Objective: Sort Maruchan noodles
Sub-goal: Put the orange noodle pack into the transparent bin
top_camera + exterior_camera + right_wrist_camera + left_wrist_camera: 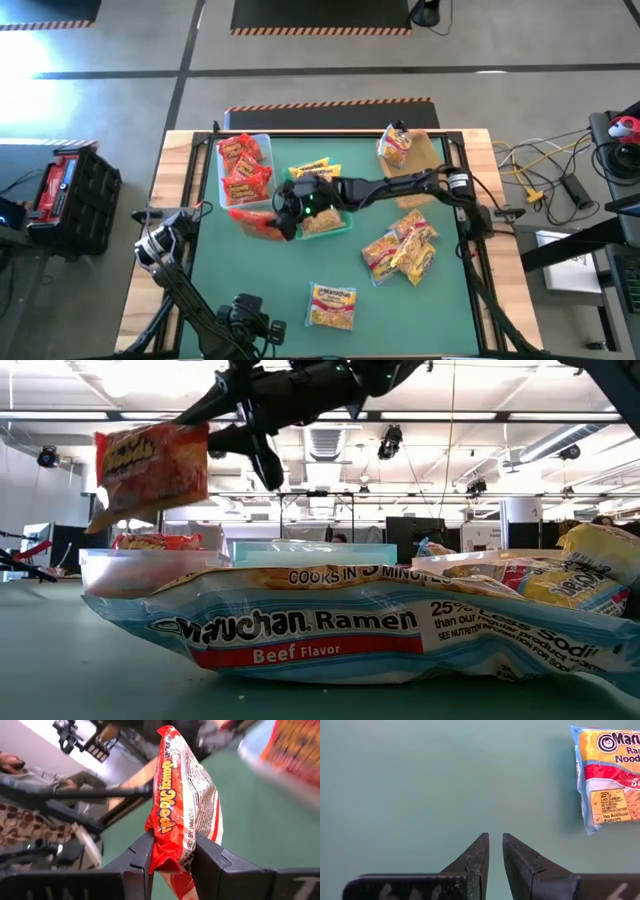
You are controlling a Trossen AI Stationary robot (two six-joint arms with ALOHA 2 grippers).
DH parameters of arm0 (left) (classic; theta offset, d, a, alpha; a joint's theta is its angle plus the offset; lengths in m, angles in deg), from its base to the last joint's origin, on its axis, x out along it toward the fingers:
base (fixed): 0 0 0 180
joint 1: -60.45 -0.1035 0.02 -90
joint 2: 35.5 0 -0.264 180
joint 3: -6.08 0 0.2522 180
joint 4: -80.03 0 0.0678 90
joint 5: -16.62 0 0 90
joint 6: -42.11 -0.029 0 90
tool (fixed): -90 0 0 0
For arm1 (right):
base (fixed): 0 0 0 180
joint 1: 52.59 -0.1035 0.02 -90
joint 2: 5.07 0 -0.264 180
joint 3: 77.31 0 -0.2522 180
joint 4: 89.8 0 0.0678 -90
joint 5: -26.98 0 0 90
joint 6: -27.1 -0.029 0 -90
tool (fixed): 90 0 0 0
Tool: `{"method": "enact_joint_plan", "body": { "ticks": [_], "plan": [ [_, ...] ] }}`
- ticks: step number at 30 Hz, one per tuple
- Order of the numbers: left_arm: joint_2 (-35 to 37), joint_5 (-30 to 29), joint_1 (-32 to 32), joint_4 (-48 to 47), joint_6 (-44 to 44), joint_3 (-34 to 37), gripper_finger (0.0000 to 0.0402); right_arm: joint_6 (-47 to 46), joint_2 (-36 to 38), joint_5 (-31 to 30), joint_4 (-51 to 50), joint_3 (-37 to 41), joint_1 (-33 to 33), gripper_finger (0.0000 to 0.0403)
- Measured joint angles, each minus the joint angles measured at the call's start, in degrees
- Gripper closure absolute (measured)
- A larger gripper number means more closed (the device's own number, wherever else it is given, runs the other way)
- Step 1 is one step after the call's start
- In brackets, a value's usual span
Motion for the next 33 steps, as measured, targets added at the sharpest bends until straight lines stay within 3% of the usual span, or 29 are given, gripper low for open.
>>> {"method": "enact_joint_plan", "body": {
  "ticks": [10, 20, 26, 33],
  "plan": [
    [0.04, 0.0, -0.05, -3.56, 0.82, 0.78, 0.0364, 8.34, -0.02, -3.04, -4.24, -8.09, 7.44, 0.0312],
    [0.07, 0.01, -1.12, -9.51, 0.9, 1.16, 0.0364, 22.31, -1.53, -2.13, -3.37, -8.21, 10.16, 0.0312],
    [0.09, 0.0, -2.35, -12.02, 0.9, 1.18, 0.0364, 24.32, -3.84, -2.67, -0.39, -8.12, 11.58, 0.0312],
    [0.09, 0.02, -4.22, -12.17, 1.12, 1.18, 0.0364, 24.21, -7.89, 5.79, 10.53, -8.1, 11.24, 0.0312]
  ]
}}
